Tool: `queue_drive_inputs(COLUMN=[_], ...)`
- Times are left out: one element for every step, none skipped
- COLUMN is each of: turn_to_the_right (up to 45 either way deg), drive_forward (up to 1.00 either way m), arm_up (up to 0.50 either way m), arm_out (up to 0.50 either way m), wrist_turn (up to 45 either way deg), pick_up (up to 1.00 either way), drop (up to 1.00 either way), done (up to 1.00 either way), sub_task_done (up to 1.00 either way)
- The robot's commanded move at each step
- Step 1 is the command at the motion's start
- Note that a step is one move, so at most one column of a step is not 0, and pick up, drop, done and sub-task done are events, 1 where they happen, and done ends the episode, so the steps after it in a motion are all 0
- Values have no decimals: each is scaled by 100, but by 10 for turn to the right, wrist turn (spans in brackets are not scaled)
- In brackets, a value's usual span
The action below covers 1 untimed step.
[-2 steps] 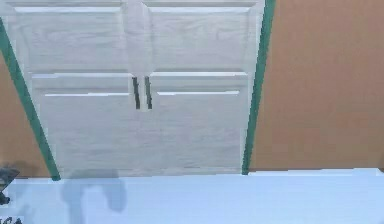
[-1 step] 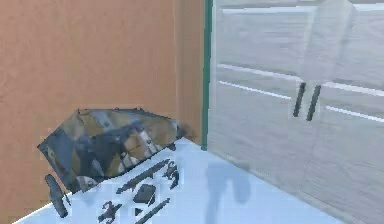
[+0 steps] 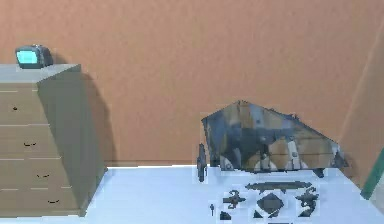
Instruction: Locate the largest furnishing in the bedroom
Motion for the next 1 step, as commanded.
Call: queue_drive_inputs(turn_to_the_right=[-270], drive_forward=[0], arm_up=[0], arm_out=[0], wrist_turn=[0], pick_up=[0], drop=[0], done=[0], sub_task_done=[0])
